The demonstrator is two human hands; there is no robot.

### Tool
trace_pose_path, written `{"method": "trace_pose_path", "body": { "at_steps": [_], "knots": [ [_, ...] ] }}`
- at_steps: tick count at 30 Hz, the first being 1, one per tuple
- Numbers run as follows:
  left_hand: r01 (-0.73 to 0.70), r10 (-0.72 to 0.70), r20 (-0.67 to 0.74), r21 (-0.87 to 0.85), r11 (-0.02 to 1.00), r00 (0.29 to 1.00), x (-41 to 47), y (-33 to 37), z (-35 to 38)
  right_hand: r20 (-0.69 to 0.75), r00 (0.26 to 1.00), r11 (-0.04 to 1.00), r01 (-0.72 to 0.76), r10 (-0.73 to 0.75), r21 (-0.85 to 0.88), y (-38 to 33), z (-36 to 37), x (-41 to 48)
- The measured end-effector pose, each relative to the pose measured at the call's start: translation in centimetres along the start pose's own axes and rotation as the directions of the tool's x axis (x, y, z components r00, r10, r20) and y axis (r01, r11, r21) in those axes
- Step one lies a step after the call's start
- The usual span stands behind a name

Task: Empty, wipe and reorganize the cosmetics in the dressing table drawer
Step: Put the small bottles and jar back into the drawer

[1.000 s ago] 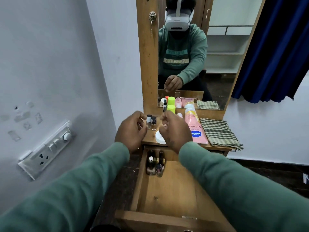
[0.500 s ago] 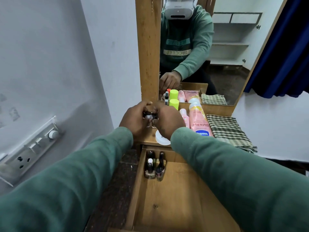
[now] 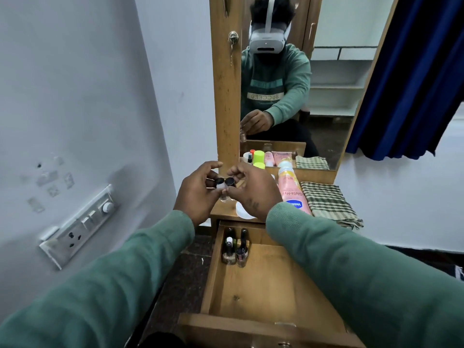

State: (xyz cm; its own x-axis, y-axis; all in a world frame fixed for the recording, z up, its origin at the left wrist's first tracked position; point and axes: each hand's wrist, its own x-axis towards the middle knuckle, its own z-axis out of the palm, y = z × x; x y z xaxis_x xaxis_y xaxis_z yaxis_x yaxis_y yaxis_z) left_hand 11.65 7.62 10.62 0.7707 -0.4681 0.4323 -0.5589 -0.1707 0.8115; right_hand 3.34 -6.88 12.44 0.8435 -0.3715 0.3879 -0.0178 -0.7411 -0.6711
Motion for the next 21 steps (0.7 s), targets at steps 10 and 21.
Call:
{"method": "trace_pose_path", "body": {
  "at_steps": [10,21],
  "knots": [
    [0.024,-0.053,0.127,0.216,0.976,0.990,-11.2,-3.0,3.2,0.243,0.952,0.956,-0.230,0.183,0.180,5.0,2.5,-11.6],
    [0.067,-0.181,0.153,0.555,0.829,0.971,-10.8,-5.0,4.8,0.200,0.945,0.966,-0.247,0.258,-0.077,9.2,6.5,-12.3]
  ]
}}
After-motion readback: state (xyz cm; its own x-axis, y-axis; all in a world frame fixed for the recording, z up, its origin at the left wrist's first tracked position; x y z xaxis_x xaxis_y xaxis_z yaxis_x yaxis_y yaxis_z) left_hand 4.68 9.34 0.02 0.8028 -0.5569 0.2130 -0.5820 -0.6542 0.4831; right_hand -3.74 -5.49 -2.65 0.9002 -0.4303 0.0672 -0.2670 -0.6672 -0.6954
